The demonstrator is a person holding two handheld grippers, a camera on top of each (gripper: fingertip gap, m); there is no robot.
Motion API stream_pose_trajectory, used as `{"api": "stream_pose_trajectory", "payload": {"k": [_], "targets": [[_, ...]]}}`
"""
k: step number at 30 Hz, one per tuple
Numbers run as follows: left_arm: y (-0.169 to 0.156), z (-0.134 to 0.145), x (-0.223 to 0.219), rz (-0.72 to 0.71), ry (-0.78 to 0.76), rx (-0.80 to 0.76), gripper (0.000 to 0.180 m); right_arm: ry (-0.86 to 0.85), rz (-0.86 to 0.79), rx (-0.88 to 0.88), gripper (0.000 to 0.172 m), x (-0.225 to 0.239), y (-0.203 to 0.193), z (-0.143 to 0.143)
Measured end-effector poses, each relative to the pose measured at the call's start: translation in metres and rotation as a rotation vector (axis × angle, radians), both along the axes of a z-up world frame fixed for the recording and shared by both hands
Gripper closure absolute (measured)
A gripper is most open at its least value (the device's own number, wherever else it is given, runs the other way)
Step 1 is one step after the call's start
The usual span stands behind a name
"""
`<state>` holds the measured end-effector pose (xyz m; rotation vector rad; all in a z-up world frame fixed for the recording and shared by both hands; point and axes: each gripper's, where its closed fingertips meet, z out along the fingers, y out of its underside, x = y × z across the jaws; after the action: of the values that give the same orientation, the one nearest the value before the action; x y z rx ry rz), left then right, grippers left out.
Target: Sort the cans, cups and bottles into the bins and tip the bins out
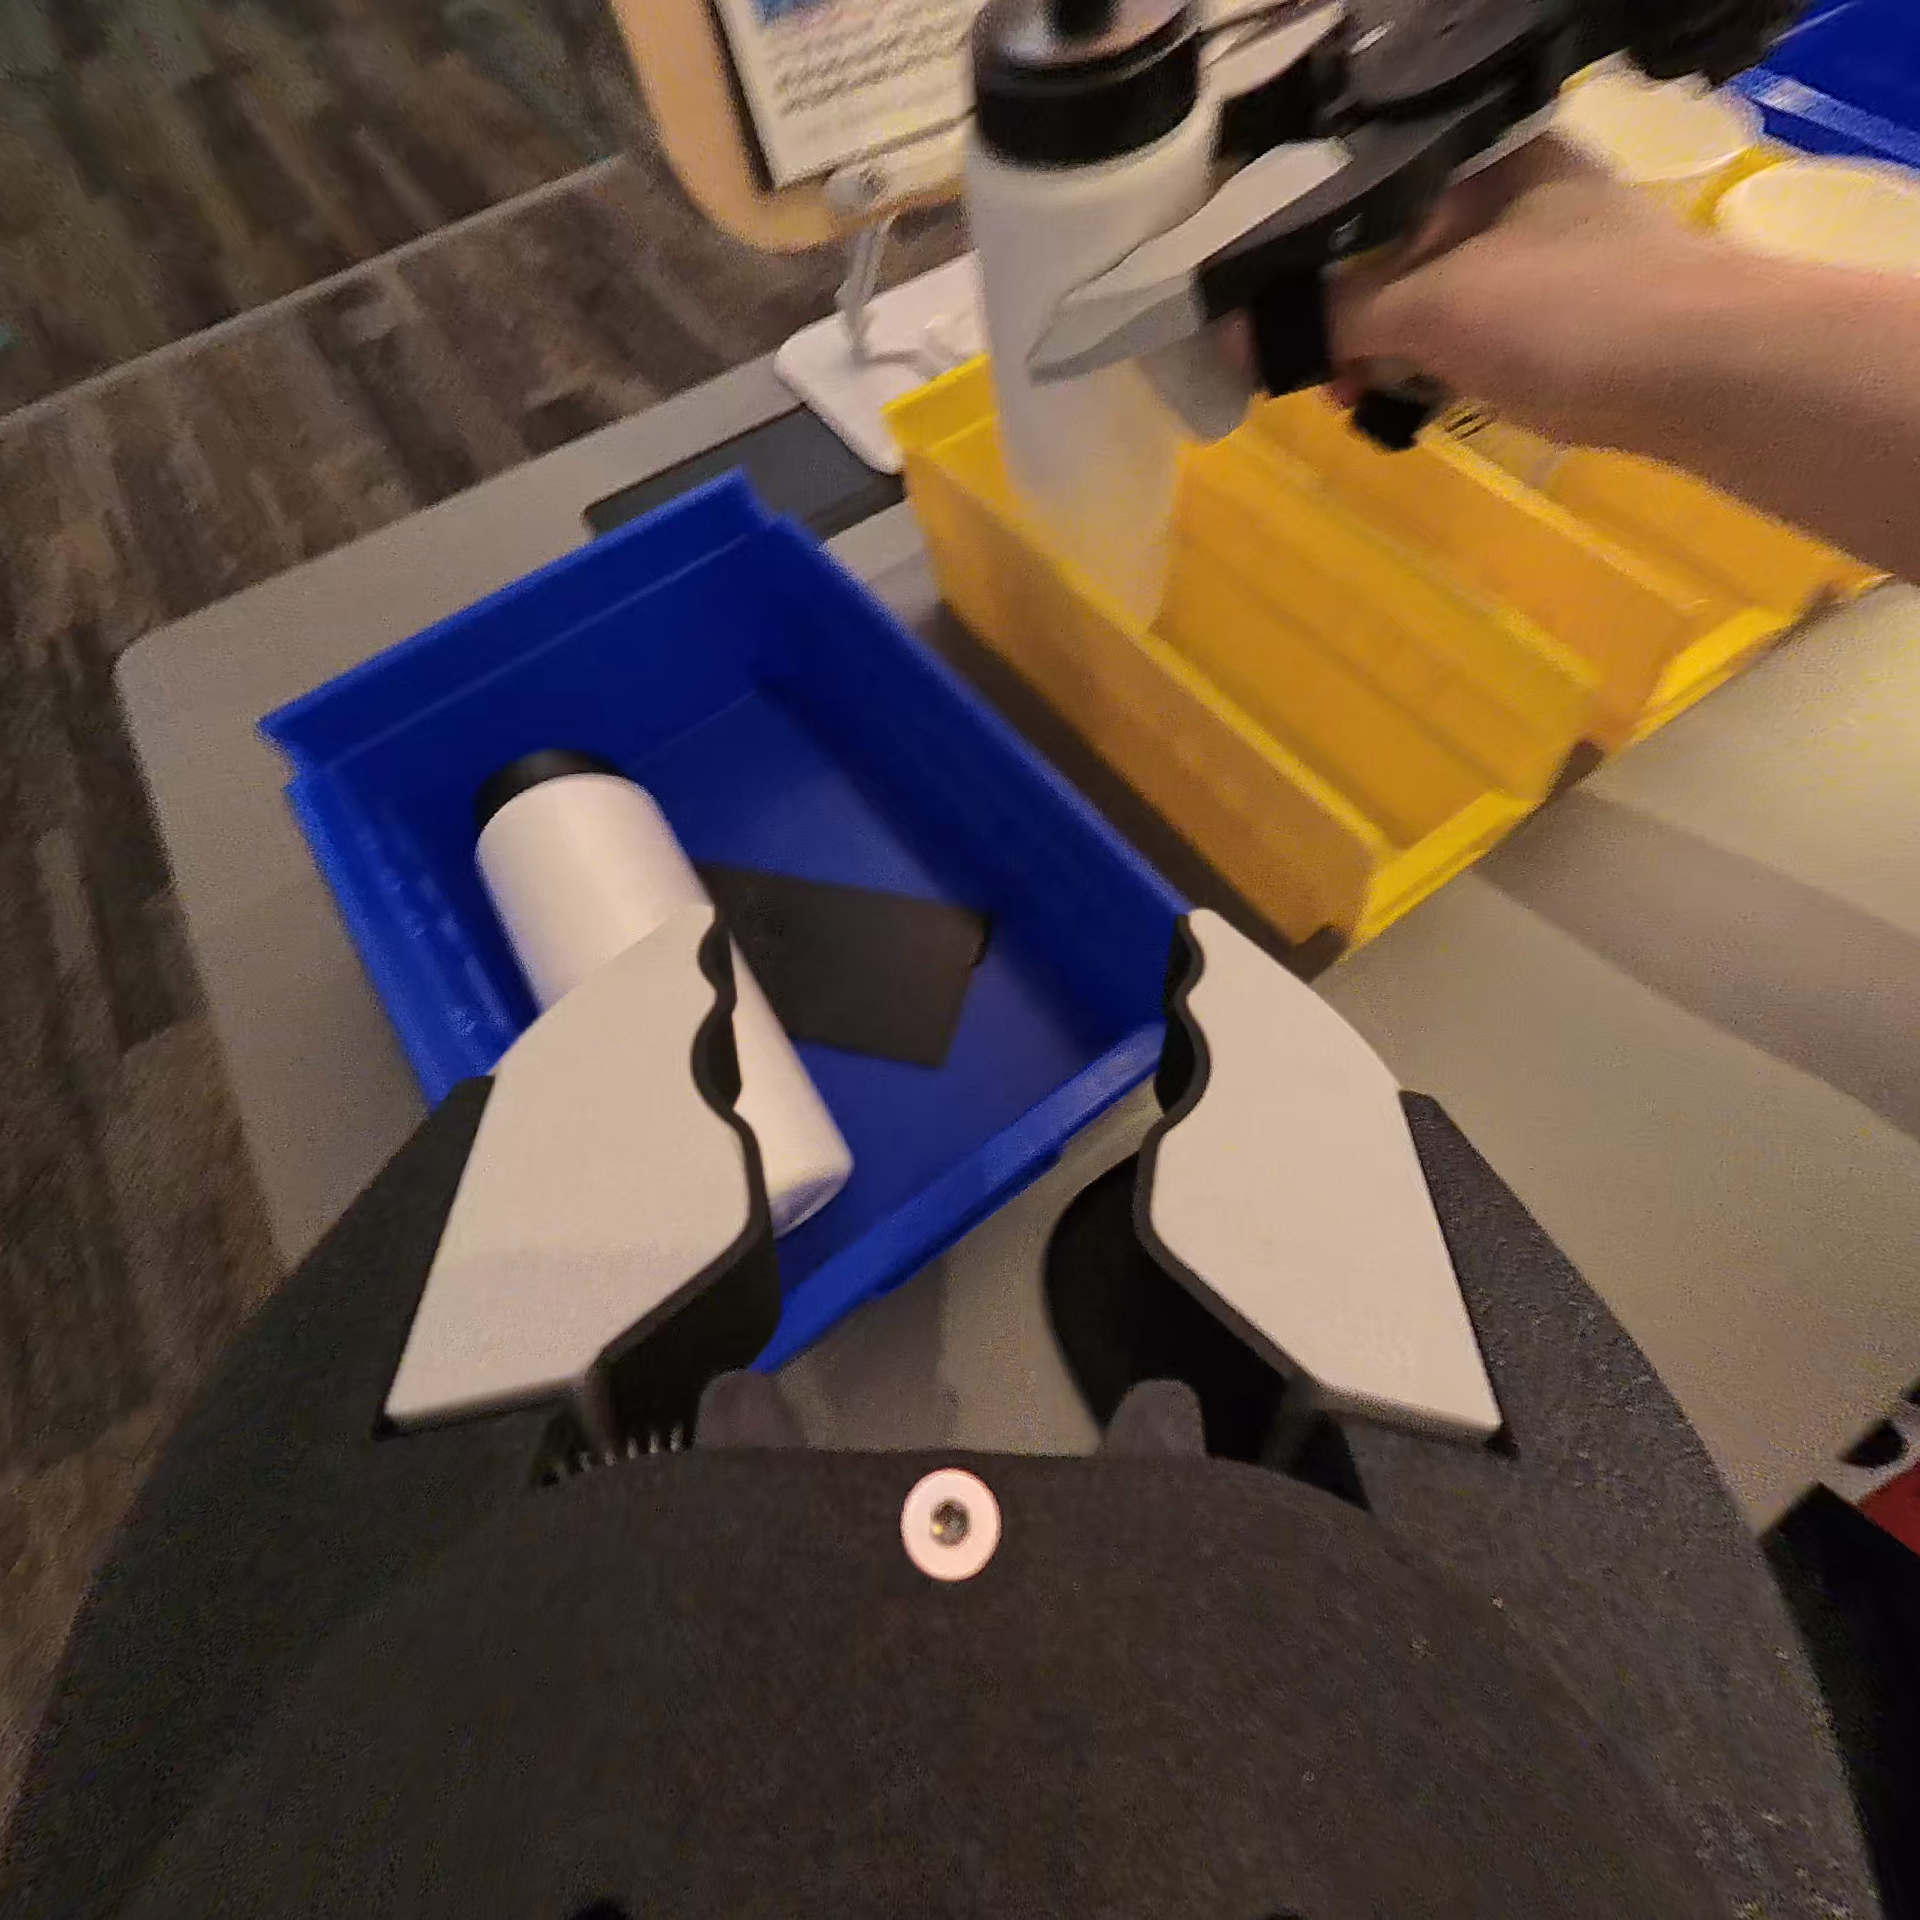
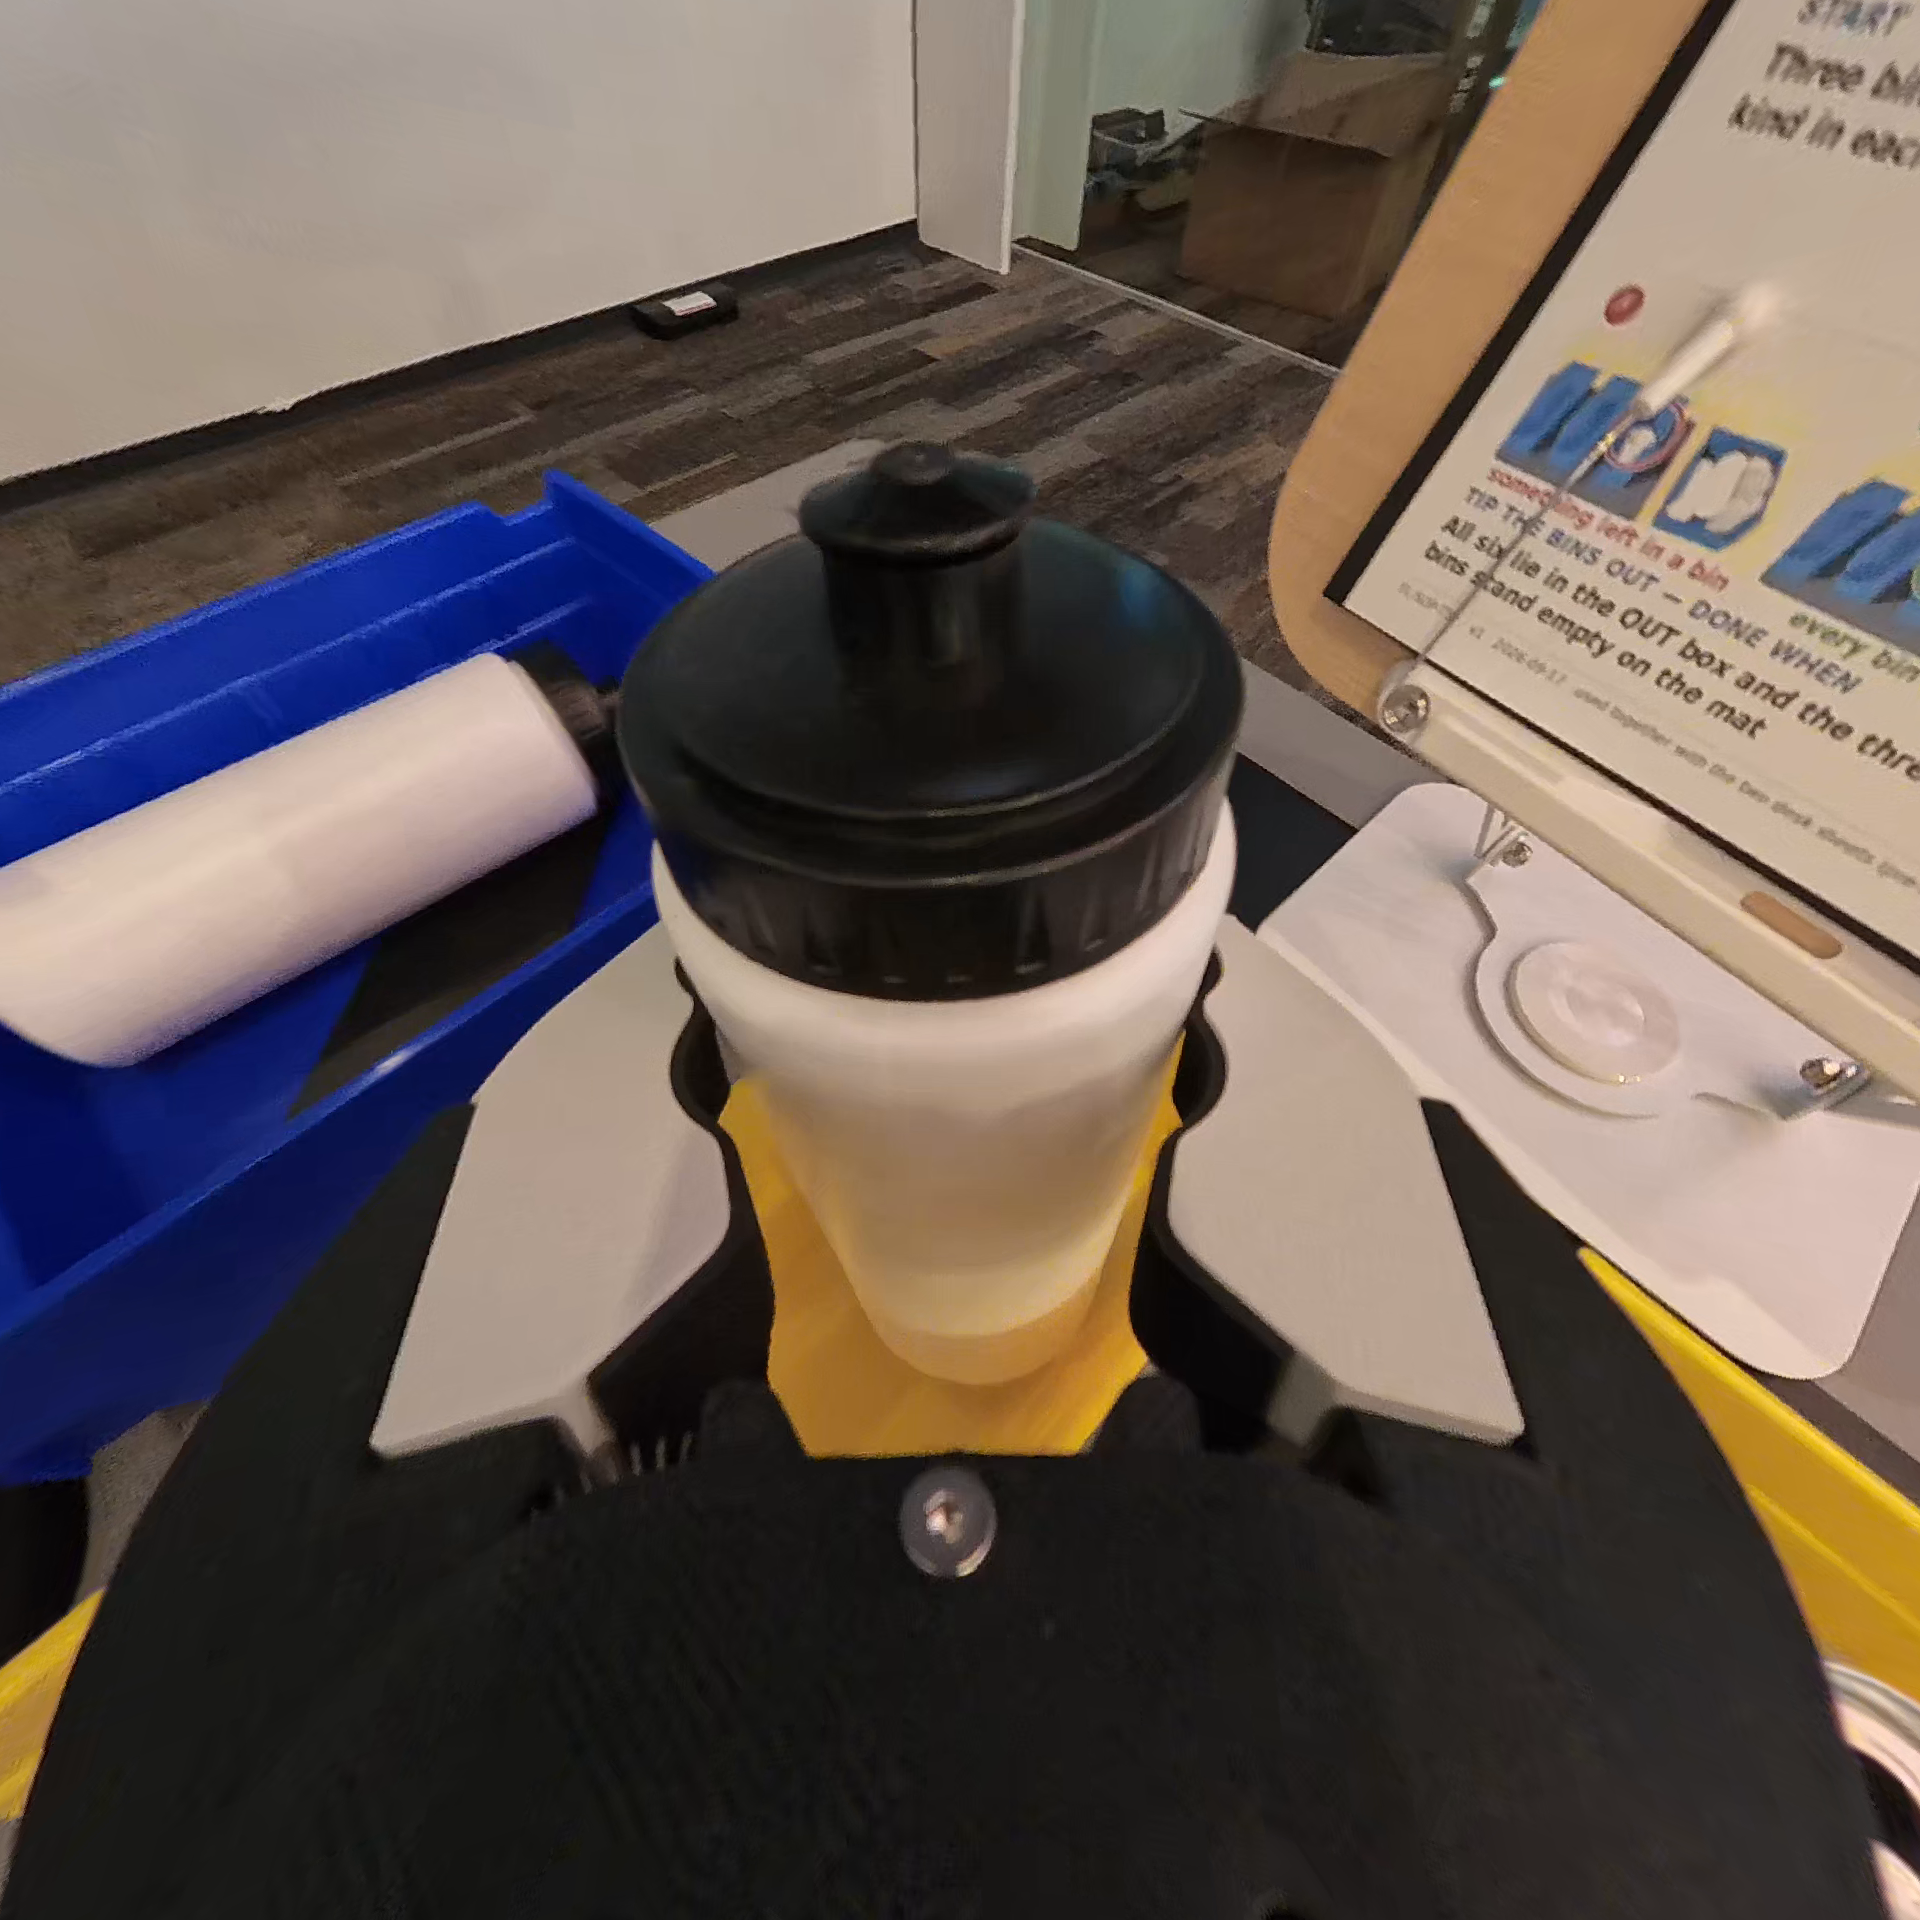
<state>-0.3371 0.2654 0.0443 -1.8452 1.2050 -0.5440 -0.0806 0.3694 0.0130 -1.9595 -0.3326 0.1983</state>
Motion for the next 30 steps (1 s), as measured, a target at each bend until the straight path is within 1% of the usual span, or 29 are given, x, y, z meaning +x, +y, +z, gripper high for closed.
{"api": "stream_pose_trajectory", "payload": {"k": [5,8,11,17,20,24,30], "targets": [[0.045,-0.038,-0.032,0.199,0.163,-0.028,0.096,0.064,-0.036,-0.055,0.084,0.012,0.006,-0.02],[0.064,-0.063,-0.039,0.281,0.274,-0.064,0.093,0.112,-0.06,-0.059,0.084,0.017,0.005,-0.02],[0.08,-0.083,-0.041,0.365,0.38,-0.07,0.091,0.103,-0.063,-0.075,0.084,0.02,0.002,-0.021],[0.099,-0.107,-0.03,0.45,0.502,-0.089,0.09,0.113,-0.073,-0.002,0.078,0.022,-0.007,0.003],[0.11,-0.115,-0.028,0.502,0.543,-0.109,0.09,0.075,-0.088,0.053,0.074,0.025,-0.013,0.016],[0.125,-0.128,-0.032,0.566,0.61,-0.125,0.089,0.015,-0.134,0.14,0.074,0.032,-0.023,0.031],[0.126,-0.149,-0.036,0.59,0.638,-0.227,0.092,-0.015,-0.164,0.182,0.075,0.04,-0.035,0.038]]}}
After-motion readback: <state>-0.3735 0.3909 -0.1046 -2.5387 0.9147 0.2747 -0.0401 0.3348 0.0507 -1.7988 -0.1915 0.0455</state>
